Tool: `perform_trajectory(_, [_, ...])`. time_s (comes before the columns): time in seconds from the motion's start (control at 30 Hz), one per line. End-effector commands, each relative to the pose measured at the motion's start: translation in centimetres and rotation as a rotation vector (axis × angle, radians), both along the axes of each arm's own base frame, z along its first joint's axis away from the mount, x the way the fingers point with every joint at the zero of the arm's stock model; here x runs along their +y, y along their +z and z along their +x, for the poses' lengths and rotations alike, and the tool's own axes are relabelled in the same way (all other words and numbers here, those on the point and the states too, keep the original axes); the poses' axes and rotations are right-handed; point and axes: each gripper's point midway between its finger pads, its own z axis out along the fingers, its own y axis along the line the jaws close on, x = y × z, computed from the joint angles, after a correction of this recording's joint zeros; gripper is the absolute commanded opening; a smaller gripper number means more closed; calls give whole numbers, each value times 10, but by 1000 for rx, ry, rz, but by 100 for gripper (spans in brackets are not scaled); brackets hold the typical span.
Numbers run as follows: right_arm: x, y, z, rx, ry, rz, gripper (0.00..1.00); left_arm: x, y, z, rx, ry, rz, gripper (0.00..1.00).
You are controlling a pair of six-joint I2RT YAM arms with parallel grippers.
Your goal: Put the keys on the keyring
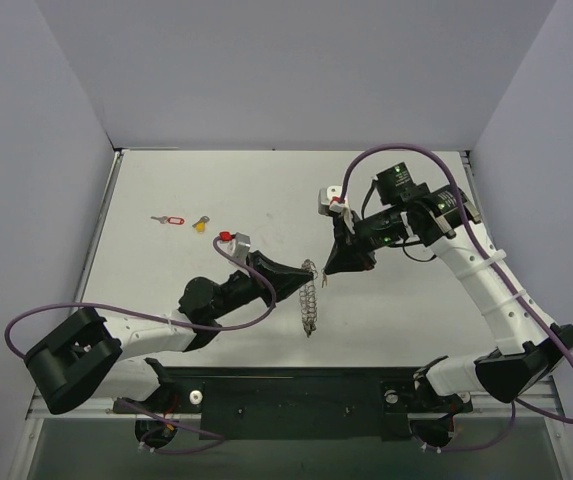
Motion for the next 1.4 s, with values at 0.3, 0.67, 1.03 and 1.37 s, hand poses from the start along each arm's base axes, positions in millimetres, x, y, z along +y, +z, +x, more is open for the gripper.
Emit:
perform_trajectory(0.3, [5,-13,12,51,-66,-5,0,31,100,-30,-239,-18,-339,0])
perform_trajectory(0.67, [5,-16,10,75,-65,9,0,33,102,-32,-246,-16,-343,0])
perform_trajectory(1.03, [9,-16,0,97,-19,35,0,32,105,-32,-254,-17,-348,0])
perform_trajectory(1.37, [7,-10,-9,85,31,56,0,32,103,-34,-267,-19,-334,0])
